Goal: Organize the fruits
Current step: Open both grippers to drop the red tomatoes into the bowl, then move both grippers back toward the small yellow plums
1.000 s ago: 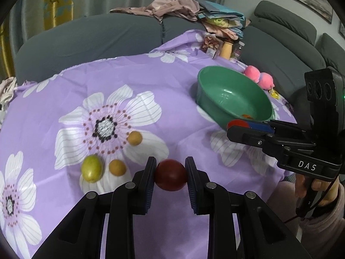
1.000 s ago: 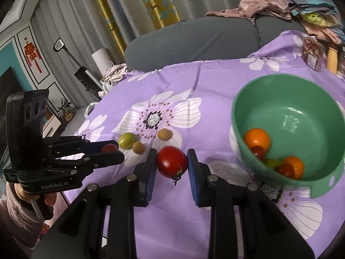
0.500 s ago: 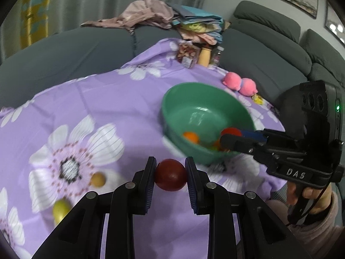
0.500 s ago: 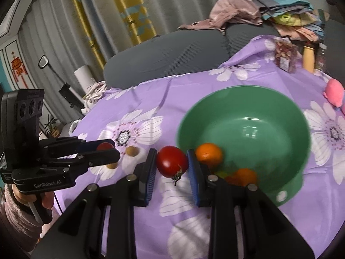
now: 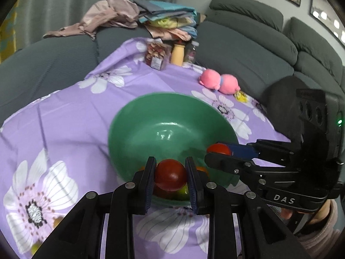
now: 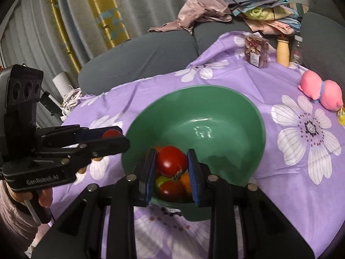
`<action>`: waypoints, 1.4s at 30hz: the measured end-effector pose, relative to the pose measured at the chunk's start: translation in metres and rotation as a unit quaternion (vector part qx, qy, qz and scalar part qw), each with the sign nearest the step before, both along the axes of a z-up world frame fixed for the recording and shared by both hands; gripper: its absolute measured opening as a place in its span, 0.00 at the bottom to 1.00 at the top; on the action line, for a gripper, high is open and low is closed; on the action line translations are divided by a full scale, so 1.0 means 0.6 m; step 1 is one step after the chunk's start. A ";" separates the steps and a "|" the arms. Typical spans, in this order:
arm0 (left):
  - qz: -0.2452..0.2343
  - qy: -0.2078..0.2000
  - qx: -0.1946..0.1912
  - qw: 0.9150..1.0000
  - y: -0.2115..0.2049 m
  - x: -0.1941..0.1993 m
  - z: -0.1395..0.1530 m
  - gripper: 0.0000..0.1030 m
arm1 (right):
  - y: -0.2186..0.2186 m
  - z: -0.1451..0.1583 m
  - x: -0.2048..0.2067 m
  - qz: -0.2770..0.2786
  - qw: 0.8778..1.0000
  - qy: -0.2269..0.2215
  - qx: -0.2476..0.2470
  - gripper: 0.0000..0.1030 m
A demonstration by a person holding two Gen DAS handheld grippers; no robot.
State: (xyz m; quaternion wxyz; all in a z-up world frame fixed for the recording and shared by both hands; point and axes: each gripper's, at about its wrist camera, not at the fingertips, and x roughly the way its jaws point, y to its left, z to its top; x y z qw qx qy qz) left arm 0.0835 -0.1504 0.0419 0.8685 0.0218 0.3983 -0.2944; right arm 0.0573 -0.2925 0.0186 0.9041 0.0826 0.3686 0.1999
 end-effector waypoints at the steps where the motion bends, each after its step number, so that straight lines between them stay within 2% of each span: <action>1: -0.002 0.003 0.002 1.000 -0.004 0.002 -0.005 0.26 | -0.002 -0.002 0.001 -0.002 1.000 0.002 0.000 0.28; 8: -0.007 0.017 0.020 1.000 -0.020 0.011 -0.027 0.26 | -0.006 -0.010 0.006 -0.005 1.000 0.007 -0.013 0.29; 17: -0.005 0.015 0.022 1.000 -0.016 0.007 -0.023 0.27 | -0.015 -0.007 0.000 -0.019 1.000 0.006 -0.007 0.31; 19: 0.004 0.012 0.013 1.000 -0.002 0.003 -0.014 0.40 | -0.021 -0.002 -0.005 -0.024 1.000 0.003 0.000 0.33; 21: 0.019 0.006 0.003 1.000 0.019 0.000 -0.005 0.69 | -0.027 0.003 -0.011 -0.031 0.999 -0.002 0.005 0.39; 22: 0.027 0.004 -0.002 1.000 0.032 -0.002 0.000 0.72 | -0.030 0.007 -0.015 -0.035 0.999 -0.005 0.007 0.41; 24: 0.048 0.000 -0.013 0.999 0.068 -0.010 0.011 0.73 | -0.034 0.012 -0.023 -0.040 0.999 -0.010 0.010 0.46; 28: 0.100 -0.003 -0.022 0.995 0.140 -0.030 0.021 0.74 | -0.033 0.017 -0.036 -0.038 0.999 -0.014 0.018 0.49; 31: 0.143 -0.006 -0.024 0.989 0.195 -0.051 0.027 0.80 | -0.027 0.020 -0.045 -0.037 0.999 -0.016 0.026 0.56; 34: 0.185 -0.008 -0.026 0.982 0.252 -0.076 0.030 0.82 | -0.019 0.023 -0.053 -0.031 0.999 -0.019 0.034 0.62; 36: 0.214 -0.004 -0.028 0.976 0.288 -0.092 0.030 0.88 | -0.012 0.026 -0.059 -0.027 0.999 -0.022 0.043 0.74; 38: 0.235 -0.002 -0.033 0.972 0.316 -0.109 0.027 0.93 | -0.005 0.029 -0.064 -0.021 0.998 -0.023 0.051 0.78; 42: 0.266 0.005 -0.037 0.963 0.359 -0.144 0.016 0.93 | 0.023 0.035 -0.073 0.005 0.998 -0.025 0.059 0.84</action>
